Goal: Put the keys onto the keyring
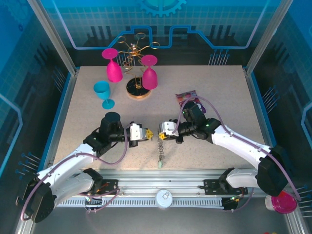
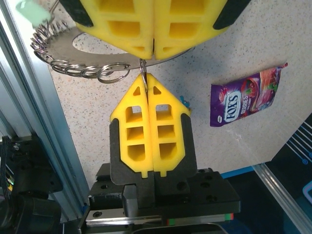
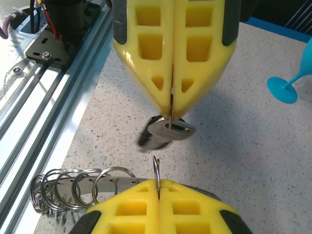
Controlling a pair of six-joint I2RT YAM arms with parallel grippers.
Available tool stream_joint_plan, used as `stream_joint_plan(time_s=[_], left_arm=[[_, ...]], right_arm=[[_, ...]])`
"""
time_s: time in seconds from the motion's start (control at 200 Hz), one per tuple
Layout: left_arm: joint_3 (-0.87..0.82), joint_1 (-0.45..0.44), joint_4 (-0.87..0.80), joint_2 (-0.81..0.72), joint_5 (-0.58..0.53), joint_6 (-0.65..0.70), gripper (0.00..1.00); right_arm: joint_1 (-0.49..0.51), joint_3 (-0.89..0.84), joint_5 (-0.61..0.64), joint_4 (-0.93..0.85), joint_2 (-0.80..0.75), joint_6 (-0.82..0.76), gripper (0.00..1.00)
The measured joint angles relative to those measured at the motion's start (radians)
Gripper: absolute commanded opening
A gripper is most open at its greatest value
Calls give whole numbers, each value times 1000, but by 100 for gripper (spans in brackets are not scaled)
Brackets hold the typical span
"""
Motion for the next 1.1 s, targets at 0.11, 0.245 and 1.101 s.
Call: stream_joint_plan(time_s=[0.11, 0.245, 1.101], left_arm=[[0, 0, 7, 1, 6, 34, 0], [4, 0, -3, 12, 14, 89, 0], [71, 0, -84, 103, 85, 251, 0]], right_arm=[[13, 0, 5, 0, 0, -32, 0], [32, -1, 28, 3, 0, -76, 0], [46, -18, 60, 61, 0, -172, 0]])
